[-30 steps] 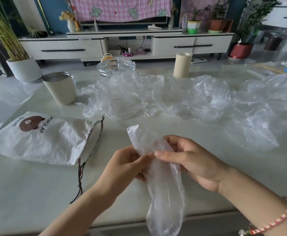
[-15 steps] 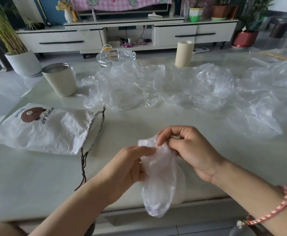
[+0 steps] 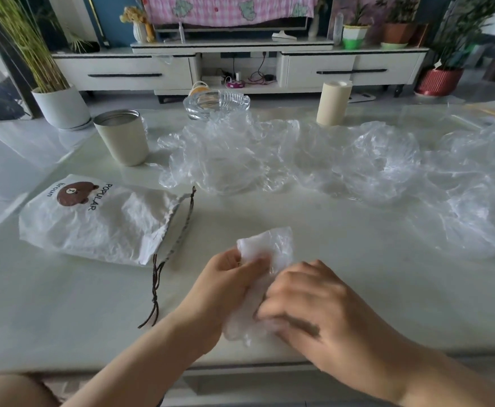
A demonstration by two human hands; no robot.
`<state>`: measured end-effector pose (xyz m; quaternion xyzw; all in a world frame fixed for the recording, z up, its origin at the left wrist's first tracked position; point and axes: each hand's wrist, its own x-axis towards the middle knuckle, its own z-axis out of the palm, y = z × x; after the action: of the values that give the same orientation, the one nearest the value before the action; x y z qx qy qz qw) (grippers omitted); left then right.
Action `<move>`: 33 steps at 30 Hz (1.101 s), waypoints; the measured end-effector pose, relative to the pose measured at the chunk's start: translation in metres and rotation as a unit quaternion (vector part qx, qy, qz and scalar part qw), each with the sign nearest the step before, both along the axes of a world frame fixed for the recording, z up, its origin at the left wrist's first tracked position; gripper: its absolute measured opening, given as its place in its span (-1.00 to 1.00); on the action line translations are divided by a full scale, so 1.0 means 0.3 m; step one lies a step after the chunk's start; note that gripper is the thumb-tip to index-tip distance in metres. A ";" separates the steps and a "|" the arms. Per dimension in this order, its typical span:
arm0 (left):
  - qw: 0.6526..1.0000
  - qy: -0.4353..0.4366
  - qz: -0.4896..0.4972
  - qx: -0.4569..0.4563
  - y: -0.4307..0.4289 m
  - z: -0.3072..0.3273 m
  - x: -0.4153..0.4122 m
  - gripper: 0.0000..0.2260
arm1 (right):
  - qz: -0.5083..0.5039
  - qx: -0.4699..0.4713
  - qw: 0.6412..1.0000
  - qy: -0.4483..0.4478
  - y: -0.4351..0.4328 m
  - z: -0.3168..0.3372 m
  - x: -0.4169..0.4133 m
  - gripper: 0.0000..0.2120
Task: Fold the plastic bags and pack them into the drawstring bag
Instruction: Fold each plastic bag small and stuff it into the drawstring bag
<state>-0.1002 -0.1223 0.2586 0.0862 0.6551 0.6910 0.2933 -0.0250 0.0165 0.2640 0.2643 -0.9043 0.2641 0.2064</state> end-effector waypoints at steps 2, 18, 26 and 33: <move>0.999 0.052 -0.001 0.012 0.006 0.006 0.008 -0.90 | -0.022 -0.157 0.978 -0.136 -0.001 0.033 0.002 -0.92; 0.989 0.135 0.066 0.016 -0.010 0.016 0.006 -0.78 | -0.152 -0.359 0.871 -0.297 -0.011 0.051 -0.090 -0.93; 0.985 0.148 0.093 0.006 -0.041 0.059 -0.028 -0.77 | -0.169 -0.466 0.776 -0.389 -0.010 0.050 -0.148 -0.53; 0.986 0.130 0.098 0.023 -0.063 0.099 -0.041 -0.70 | -0.104 -0.576 0.700 -0.409 -0.057 0.073 -0.190 -0.75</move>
<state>-0.1126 -0.1414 0.2884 0.1175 0.6771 0.7140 0.1341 -0.0820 -0.0007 0.2859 -0.1360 -0.5930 0.7923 -0.0461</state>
